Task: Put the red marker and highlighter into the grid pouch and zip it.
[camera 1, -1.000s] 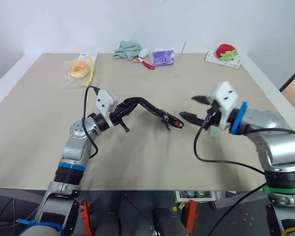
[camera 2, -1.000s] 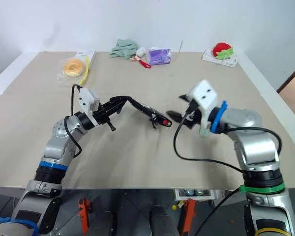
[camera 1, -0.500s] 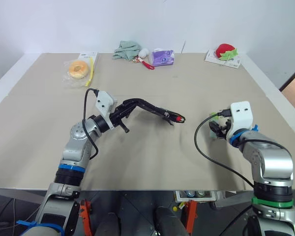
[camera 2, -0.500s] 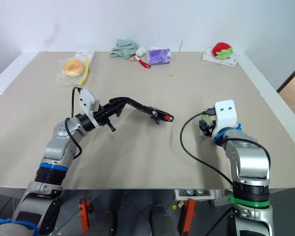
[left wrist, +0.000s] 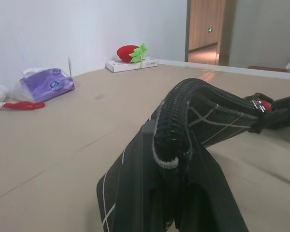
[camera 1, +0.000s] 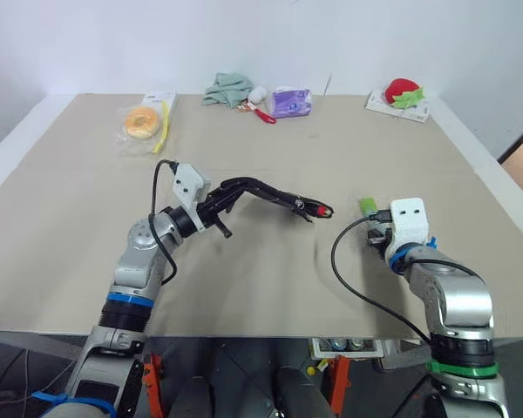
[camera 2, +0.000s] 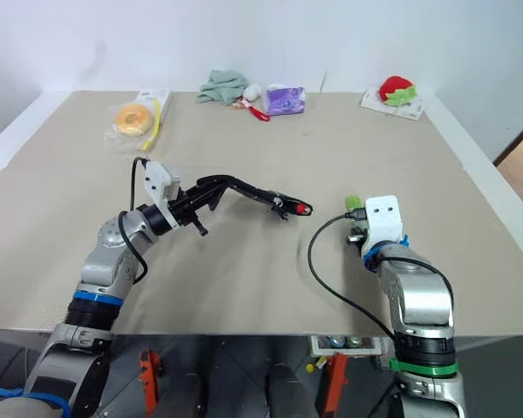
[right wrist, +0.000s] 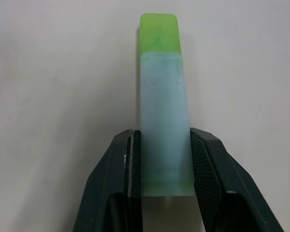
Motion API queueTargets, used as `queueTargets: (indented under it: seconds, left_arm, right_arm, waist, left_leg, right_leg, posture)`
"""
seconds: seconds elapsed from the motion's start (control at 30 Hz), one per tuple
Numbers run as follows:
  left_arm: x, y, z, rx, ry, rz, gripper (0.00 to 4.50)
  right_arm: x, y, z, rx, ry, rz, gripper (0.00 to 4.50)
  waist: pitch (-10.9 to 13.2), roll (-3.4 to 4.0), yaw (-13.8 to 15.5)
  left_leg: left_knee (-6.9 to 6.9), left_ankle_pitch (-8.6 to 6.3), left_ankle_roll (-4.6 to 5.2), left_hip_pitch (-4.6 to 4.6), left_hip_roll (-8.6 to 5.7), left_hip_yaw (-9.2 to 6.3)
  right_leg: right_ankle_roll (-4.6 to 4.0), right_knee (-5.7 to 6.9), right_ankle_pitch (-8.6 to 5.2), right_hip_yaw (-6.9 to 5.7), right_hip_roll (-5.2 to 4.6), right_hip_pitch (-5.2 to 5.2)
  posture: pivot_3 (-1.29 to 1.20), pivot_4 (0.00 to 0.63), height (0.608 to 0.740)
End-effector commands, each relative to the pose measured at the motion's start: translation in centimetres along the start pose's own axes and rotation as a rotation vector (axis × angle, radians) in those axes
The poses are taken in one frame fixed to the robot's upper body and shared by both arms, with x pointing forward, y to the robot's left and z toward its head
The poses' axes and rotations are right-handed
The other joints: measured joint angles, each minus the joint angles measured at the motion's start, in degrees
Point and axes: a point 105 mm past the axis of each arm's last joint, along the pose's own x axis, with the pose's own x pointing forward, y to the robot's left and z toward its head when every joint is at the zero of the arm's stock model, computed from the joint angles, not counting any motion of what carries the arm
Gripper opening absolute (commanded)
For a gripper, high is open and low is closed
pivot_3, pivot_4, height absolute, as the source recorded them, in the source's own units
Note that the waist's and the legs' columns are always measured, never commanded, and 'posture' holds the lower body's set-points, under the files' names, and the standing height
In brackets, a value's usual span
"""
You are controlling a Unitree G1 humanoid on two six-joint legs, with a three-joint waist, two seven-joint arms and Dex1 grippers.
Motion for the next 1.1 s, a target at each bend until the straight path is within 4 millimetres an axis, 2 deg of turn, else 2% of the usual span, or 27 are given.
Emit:
queueTargets:
  seconds: [0.03, 0.1, 0.2, 0.27, 0.33, 0.43, 0.73, 1.0, 1.1]
  left_arm:
    - [0.1, 0.0, 1.8, 0.036, -0.055, -0.007, 0.0]
    - [0.1, 0.0, 1.7, 0.035, -0.053, -0.011, 0.0]
    - [0.1, -0.1, 1.6, 0.034, -0.048, -0.018, 0.0]
    - [0.2, -0.1, 1.6, 0.035, -0.047, -0.022, 0.0]
    - [0.3, -0.1, 1.6, 0.035, -0.047, -0.024, 0.0]
    - [0.3, -0.2, 1.6, 0.035, -0.049, -0.026, 0.0]
    - [0.3, -0.5, 1.6, 0.035, -0.051, -0.034, 0.0]
    - [0.2, -1.4, 1.3, 0.066, -0.04, -0.079, 0.0]
    - [0.1, -1.6, 1.2, 0.07, -0.034, -0.089, 0.0]
  right_arm:
    - [-2.1, 0.0, 4.4, -0.267, -0.232, 0.177, 1.03]
    - [-4.1, 0.0, 6.1, -0.388, -0.325, 0.324, 1.03]
    - [-6.9, 0.3, 7.9, -0.436, -0.393, 0.508, 1.03]
    - [-8.9, 0.8, 8.4, -0.482, -0.358, 0.637, 1.03]
    - [-9.5, 1.3, 8.1, -0.526, -0.317, 0.69, 1.03]
    - [-9.7, 1.9, 7.8, -0.558, -0.278, 0.724, 1.03]
    - [-8.2, 2.6, 6.5, -0.591, -0.22, 0.72, 1.03]
    - [-7.6, 2.6, 7.3, -0.544, -0.242, 0.709, 1.03]
    - [-7.5, 2.4, 7.0, -0.541, -0.222, 0.707, 1.03]
  waist:
    - [0.0, 0.01, -0.1]
    - [0.0, 0.05, -0.2]
    - [0.1, 0.0, -0.4]
    - [0.1, 0.01, -0.4]
    - [0.1, -0.01, -0.4]
    - [0.1, -0.12, -0.3]
    - [0.1, -0.12, -0.2]
    - [0.1, -0.12, -0.1]
    - [0.1, -0.12, -0.1]
  left_leg:
    - [0.01, 0.0, 0.0, -0.01, 0.0, 0.01]
    - [-0.02, 0.0, 0.0, -0.02, -0.03, 0.06]
    - [-0.05, -0.03, 0.04, 0.05, 0.02, 0.05]
    - [-0.06, -0.04, 0.05, 0.1, 0.05, 0.05]
    - [-0.05, -0.03, 0.06, 0.12, 0.05, 0.03]
    - [0.02, -0.03, 0.05, 0.14, 0.05, 0.04]
    - [0.03, -0.02, 0.03, 0.08, 0.02, 0.06]
    - [0.03, -0.02, 0.02, 0.07, 0.02, 0.06]
    - [0.02, -0.02, 0.02, 0.07, 0.02, 0.05]
  right_leg:
    - [0.02, -0.02, -0.01, 0.01, -0.01, 0.0]
    - [0.08, -0.06, -0.02, 0.07, -0.03, -0.02]
    - [0.09, -0.06, -0.03, 0.05, 0.03, 0.01]
    - [0.06, -0.05, -0.03, 0.06, 0.08, 0.03]
    - [0.05, -0.05, -0.03, 0.05, 0.08, 0.06]
    - [0.05, -0.05, -0.02, 0.05, 0.07, 0.12]
    - [0.06, -0.05, -0.03, 0.06, 0.03, 0.07]
    - [0.06, -0.05, -0.02, 0.06, 0.03, 0.06]
    - [0.06, -0.06, -0.03, 0.06, 0.03, 0.06]
  posture:
    - [0.0, 0.15, 0.739]
    - [0.0, 0.15, 0.739]
    - [0.0, 0.15, 0.739]
    - [0.0, 0.15, 0.739]
    - [0.0, 0.15, 0.739]
    - [0.0, 0.15, 0.739]
    - [0.0, 0.15, 0.739]
    - [0.0, 0.15, 0.739]
    - [0.0, 0.15, 0.739]
